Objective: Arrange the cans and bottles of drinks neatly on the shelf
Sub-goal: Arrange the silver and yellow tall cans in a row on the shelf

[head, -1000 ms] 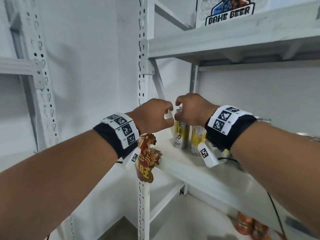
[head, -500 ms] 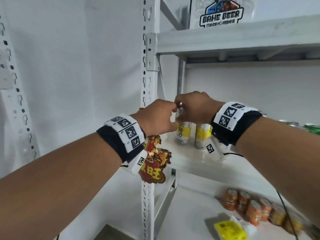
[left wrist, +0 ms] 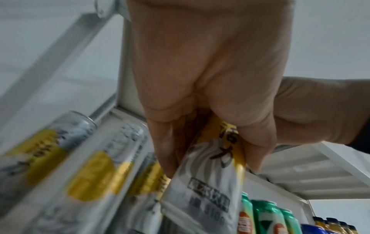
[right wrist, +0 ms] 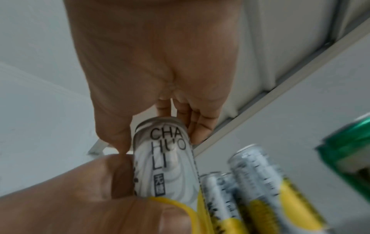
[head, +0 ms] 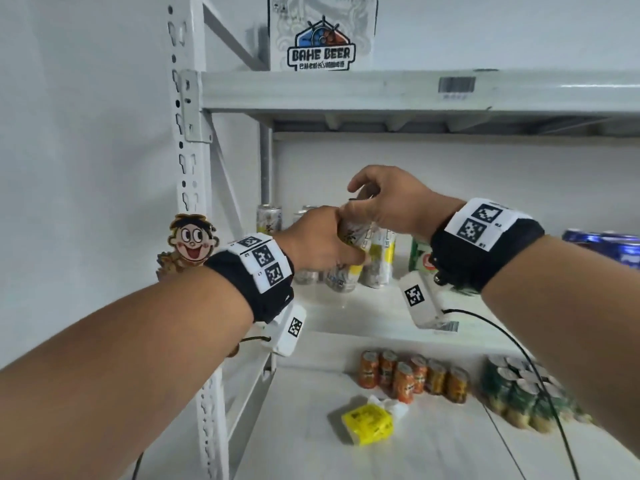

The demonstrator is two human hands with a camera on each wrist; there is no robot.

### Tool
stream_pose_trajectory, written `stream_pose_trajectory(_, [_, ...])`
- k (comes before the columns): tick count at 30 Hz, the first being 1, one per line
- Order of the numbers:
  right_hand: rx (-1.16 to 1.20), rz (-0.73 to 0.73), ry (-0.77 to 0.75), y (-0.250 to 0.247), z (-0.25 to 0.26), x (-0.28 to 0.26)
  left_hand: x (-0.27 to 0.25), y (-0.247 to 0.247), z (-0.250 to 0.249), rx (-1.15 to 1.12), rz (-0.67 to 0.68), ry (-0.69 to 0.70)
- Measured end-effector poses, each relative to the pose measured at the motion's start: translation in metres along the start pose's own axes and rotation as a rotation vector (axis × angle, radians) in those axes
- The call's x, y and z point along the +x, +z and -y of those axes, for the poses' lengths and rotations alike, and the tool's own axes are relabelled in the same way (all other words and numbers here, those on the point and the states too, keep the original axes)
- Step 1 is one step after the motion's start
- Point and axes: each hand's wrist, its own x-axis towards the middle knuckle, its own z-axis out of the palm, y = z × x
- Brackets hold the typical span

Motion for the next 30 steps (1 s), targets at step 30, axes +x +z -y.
stream_pose_trajectory(30, [0.627,-0.056,0.277,-0.086,-0.244,-0.154,0.055,0.244,-0.093,-0.503,0.042,-0.078])
